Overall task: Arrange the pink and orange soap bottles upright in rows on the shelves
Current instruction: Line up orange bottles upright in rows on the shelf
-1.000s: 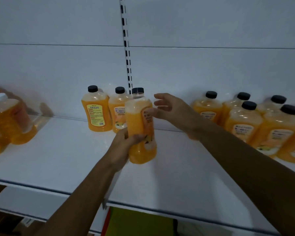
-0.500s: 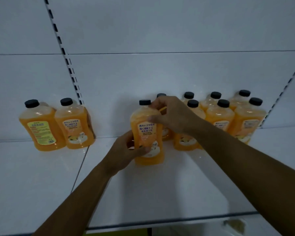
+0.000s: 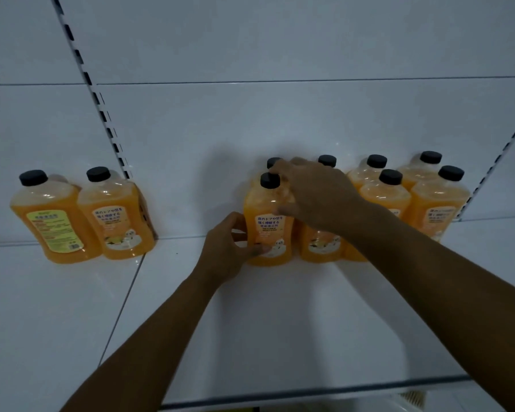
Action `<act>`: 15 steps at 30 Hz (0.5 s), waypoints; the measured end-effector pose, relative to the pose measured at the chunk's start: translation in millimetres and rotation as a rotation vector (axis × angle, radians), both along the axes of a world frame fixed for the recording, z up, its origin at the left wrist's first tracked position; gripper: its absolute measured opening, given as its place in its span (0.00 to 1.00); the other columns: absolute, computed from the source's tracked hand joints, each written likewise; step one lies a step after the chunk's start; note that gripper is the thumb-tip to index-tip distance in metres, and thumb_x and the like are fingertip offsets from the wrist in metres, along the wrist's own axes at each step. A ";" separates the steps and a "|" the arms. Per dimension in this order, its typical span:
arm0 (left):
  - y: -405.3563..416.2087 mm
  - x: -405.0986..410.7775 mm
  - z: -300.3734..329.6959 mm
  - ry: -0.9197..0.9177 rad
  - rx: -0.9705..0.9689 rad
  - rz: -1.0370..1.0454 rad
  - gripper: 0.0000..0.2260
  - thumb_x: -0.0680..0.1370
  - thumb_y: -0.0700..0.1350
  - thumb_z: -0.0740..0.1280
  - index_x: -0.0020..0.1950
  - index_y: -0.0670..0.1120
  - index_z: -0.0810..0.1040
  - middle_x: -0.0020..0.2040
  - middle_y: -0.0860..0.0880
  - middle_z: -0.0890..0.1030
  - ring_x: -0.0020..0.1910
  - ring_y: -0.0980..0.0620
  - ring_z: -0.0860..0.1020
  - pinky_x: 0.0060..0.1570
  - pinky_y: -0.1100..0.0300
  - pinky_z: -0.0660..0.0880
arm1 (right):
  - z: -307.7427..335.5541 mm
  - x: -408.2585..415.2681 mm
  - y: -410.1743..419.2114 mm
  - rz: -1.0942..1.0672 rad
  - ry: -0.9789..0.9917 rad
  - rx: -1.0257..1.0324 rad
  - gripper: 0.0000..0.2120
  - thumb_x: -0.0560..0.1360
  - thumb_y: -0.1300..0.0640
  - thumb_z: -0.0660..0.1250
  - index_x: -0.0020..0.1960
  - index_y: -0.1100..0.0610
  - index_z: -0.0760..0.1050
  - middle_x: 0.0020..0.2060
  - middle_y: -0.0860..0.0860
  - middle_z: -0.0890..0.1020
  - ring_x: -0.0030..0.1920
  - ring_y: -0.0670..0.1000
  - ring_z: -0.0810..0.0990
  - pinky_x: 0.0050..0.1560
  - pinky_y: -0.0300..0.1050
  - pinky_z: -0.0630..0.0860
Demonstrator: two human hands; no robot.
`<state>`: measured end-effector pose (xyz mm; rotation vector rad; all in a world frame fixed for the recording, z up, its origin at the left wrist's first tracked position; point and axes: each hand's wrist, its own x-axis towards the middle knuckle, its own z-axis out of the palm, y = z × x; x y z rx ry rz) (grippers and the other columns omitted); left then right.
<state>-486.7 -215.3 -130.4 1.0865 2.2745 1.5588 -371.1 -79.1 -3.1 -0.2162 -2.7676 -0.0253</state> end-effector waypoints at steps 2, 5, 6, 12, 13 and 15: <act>1.1 1.7 -3.4 0.005 0.007 0.013 0.22 0.66 0.48 0.79 0.55 0.51 0.73 0.51 0.56 0.79 0.49 0.56 0.80 0.41 0.64 0.80 | 0.5 -0.1 0.5 0.021 -0.003 -0.009 0.27 0.73 0.45 0.71 0.66 0.51 0.65 0.57 0.50 0.74 0.50 0.53 0.77 0.44 0.48 0.74; 1.6 3.9 -8.8 0.000 0.020 0.046 0.21 0.66 0.49 0.79 0.54 0.51 0.74 0.51 0.55 0.80 0.50 0.56 0.80 0.44 0.61 0.80 | 1.5 -0.3 0.4 0.032 -0.021 0.011 0.27 0.73 0.46 0.71 0.67 0.52 0.64 0.56 0.51 0.76 0.48 0.53 0.77 0.44 0.49 0.75; 2.1 4.0 -9.8 0.004 0.015 0.050 0.21 0.66 0.49 0.79 0.54 0.51 0.74 0.51 0.55 0.80 0.50 0.56 0.80 0.45 0.61 0.80 | 2.3 -0.3 0.4 0.034 -0.024 0.021 0.28 0.73 0.46 0.71 0.67 0.52 0.63 0.56 0.51 0.76 0.50 0.54 0.78 0.46 0.51 0.77; 5.8 4.8 -10.1 0.012 -0.027 0.061 0.19 0.66 0.50 0.79 0.52 0.52 0.76 0.50 0.56 0.81 0.48 0.58 0.80 0.44 0.67 0.78 | 8.4 1.2 -1.4 0.001 -0.046 0.174 0.30 0.72 0.44 0.71 0.68 0.53 0.64 0.57 0.53 0.79 0.54 0.57 0.78 0.53 0.51 0.72; 5.9 5.4 -10.6 0.000 -0.032 0.065 0.19 0.66 0.50 0.79 0.53 0.52 0.77 0.50 0.56 0.81 0.48 0.58 0.80 0.45 0.67 0.78 | 8.2 2.1 -1.8 0.003 -0.044 0.172 0.30 0.72 0.44 0.71 0.68 0.53 0.64 0.57 0.53 0.78 0.54 0.57 0.78 0.53 0.51 0.72; 6.2 5.6 -11.6 0.005 -0.050 0.071 0.20 0.66 0.52 0.78 0.55 0.51 0.78 0.51 0.54 0.82 0.49 0.58 0.80 0.47 0.62 0.79 | 6.7 3.6 -2.4 0.005 -0.036 0.163 0.29 0.73 0.45 0.70 0.68 0.54 0.64 0.57 0.53 0.78 0.55 0.57 0.78 0.53 0.52 0.72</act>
